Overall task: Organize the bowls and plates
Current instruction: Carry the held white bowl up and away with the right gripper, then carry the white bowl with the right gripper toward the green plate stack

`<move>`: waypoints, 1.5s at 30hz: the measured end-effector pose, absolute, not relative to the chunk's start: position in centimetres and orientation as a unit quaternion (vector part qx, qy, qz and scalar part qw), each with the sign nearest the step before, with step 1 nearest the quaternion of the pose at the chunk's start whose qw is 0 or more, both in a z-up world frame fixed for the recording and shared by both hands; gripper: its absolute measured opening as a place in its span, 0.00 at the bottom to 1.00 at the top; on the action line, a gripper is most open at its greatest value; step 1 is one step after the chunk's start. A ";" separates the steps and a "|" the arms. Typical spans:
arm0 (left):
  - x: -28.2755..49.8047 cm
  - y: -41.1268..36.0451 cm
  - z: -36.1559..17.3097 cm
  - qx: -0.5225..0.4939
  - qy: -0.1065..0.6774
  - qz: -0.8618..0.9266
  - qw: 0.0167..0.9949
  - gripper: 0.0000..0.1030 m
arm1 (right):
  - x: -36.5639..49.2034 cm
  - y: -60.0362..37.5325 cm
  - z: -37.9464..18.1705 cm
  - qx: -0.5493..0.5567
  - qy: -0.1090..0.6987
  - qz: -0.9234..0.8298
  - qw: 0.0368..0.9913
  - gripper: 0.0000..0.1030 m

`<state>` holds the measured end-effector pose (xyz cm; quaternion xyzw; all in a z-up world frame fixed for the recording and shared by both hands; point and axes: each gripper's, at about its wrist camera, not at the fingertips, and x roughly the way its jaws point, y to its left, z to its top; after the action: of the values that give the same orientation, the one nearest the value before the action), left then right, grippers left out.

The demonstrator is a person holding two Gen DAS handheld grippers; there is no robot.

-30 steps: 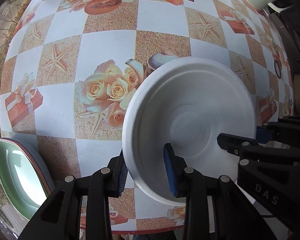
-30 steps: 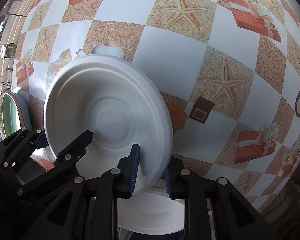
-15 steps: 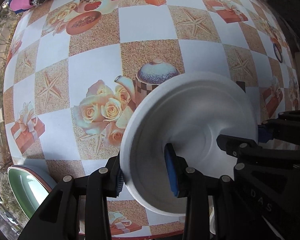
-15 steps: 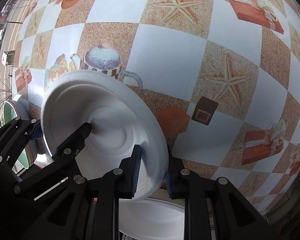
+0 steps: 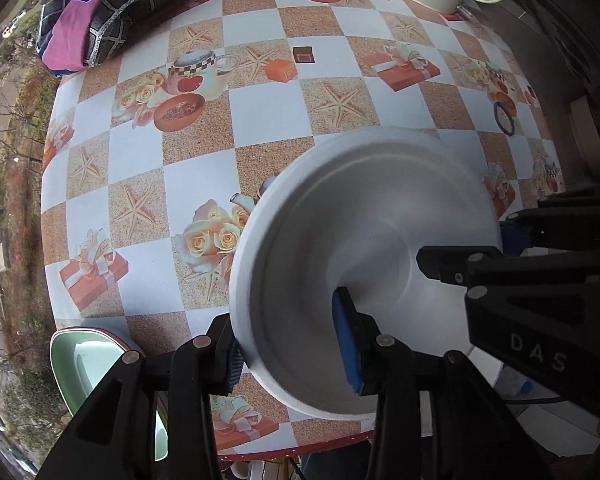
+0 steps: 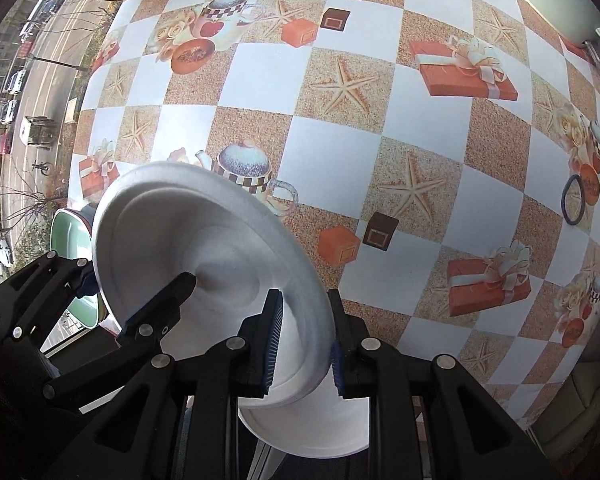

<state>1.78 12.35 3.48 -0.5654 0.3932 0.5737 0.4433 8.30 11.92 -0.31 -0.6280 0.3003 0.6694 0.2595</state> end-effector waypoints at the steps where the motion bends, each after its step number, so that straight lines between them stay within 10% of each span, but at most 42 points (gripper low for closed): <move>1: 3.4 10.9 3.8 -0.560 0.399 0.571 0.449 0.42 | 8.9 11.6 0.2 -0.626 0.298 0.671 0.262 0.23; 37: 14.6 7.7 -0.7 -0.510 0.516 0.411 0.552 0.42 | 20.8 6.2 -4.9 -0.630 0.394 0.595 0.307 0.32; 45: 12.7 7.9 0.4 -0.519 0.488 0.438 0.549 0.68 | 21.6 7.0 -5.0 -0.619 0.410 0.590 0.318 0.33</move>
<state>12.72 7.91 0.35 -0.5187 0.4877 0.4378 0.5491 21.57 7.00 -4.99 -0.6189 0.4098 0.5898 0.3180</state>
